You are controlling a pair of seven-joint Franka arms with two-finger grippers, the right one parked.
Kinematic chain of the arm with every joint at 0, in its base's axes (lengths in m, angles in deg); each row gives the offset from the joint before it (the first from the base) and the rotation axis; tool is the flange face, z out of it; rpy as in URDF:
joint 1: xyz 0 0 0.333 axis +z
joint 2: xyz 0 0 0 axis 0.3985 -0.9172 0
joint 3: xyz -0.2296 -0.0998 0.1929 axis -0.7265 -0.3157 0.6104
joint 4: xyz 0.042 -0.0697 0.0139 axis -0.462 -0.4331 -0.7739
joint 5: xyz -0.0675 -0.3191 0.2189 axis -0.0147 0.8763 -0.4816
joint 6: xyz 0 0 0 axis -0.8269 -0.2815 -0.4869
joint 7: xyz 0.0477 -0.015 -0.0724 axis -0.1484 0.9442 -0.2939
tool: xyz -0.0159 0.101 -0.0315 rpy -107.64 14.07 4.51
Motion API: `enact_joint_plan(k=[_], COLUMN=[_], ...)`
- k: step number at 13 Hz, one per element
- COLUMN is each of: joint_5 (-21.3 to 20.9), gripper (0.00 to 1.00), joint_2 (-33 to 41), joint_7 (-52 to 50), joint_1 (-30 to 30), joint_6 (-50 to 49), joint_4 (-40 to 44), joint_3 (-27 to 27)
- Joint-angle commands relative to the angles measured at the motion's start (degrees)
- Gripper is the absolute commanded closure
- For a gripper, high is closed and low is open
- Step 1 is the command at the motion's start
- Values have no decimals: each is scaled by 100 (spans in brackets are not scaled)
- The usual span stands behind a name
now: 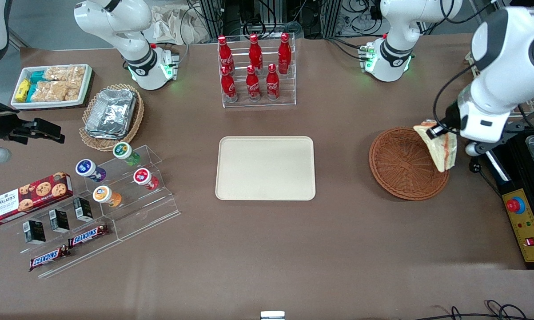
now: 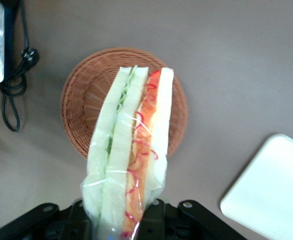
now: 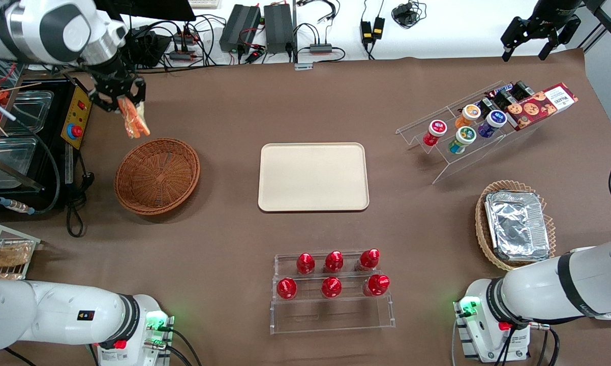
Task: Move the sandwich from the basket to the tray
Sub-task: 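Carry the sandwich over the cream tray and lower it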
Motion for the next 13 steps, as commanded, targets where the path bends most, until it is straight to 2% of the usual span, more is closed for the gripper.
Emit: enact_joint_plan(k=[1, 3, 6, 8, 12, 13], joint_5=[-45, 25, 156, -122, -1044, -1282], gripper=[100, 100, 100, 100, 100, 100], joint_2=[-358, -596, -1113, -1728, -2713, -2985], joint_7=[56, -190, -618, -1401, -1790, -1973], joint_1=[-10, -10, -19, -19, -89, -342], joint_6=[-305, -218, 789, 1641, 2918, 3094], joint_4=[802, 936, 761, 550, 14, -4], joint_3=[-845, -1461, -2077, -2508, -2764, -2747])
